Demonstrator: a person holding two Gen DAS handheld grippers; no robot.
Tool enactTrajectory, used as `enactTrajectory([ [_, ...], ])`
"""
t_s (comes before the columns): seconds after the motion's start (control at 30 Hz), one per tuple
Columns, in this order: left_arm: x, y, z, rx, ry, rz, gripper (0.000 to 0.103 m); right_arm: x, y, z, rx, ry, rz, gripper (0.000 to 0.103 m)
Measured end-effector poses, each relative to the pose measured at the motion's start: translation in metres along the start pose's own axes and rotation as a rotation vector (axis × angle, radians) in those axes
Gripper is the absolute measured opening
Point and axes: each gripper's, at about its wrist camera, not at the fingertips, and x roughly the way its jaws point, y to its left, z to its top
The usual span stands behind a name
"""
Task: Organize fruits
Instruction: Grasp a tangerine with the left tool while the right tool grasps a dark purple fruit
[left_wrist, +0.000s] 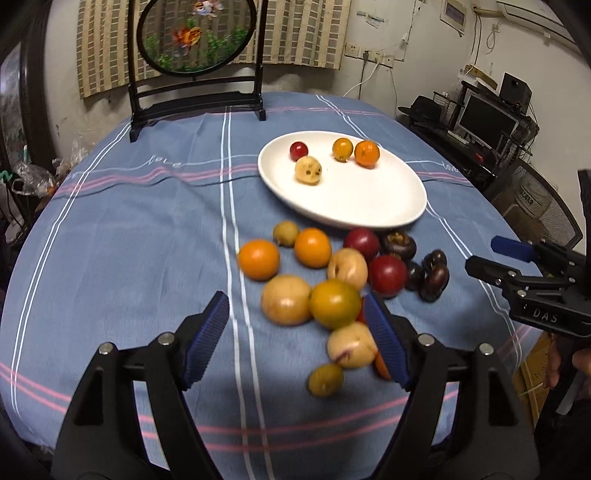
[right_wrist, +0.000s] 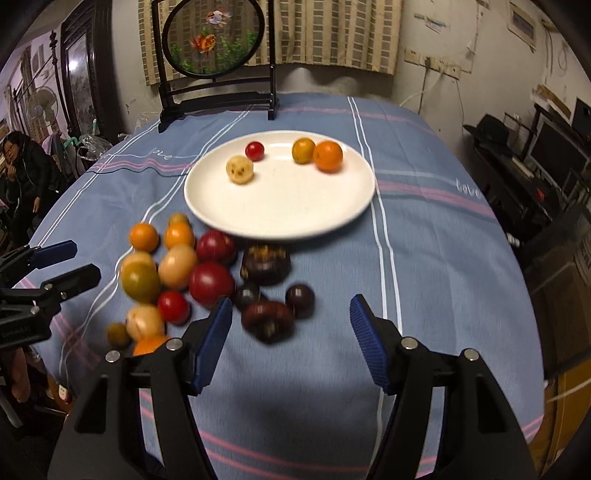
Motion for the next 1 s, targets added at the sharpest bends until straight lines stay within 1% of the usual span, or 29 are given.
enactTrajectory([
  [0.13,-0.004,-0.001,-0.010,-0.007,0.006,-0.005,0.077,0.004,0.002,-0.014,0.003,0.021,0.010,0.067],
  [0.27,-0.005,-0.014,-0.018,0.040,0.013,-0.022,0.078,0.016,0.006,-0.022,-0.006,0.039,0.021,0.067],
  [0.43,-0.005,-0.023,-0.021,0.091,0.016,-0.037,0.082,0.039,0.004,-0.021,0.020,0.073,0.057,0.067],
  [0.57,-0.003,-0.021,-0.022,0.097,0.024,-0.054,0.083,0.057,0.000,-0.018,0.049,0.088,0.082,0.067],
  [0.6,-0.003,-0.022,-0.022,0.098,0.026,-0.065,0.083,0.060,0.000,-0.018,0.054,0.086,0.092,0.065],
  [0.63,-0.003,-0.023,-0.022,0.103,0.028,-0.077,0.083,0.063,-0.001,-0.018,0.065,0.080,0.122,0.047],
  [0.67,-0.002,-0.026,-0.022,0.114,0.031,-0.088,0.083,0.064,-0.002,-0.018,0.076,0.080,0.142,0.043],
  [0.73,-0.002,-0.035,-0.023,0.150,0.033,-0.111,0.083,0.059,-0.002,-0.019,0.072,0.072,0.136,0.043],
  [0.83,0.000,-0.056,-0.026,0.222,0.033,-0.162,0.083,0.041,-0.007,-0.022,0.075,0.043,0.136,0.043],
  [1.0,0.015,-0.080,-0.032,0.272,0.066,-0.185,0.082,0.016,-0.024,-0.030,0.096,0.004,0.087,0.043],
])
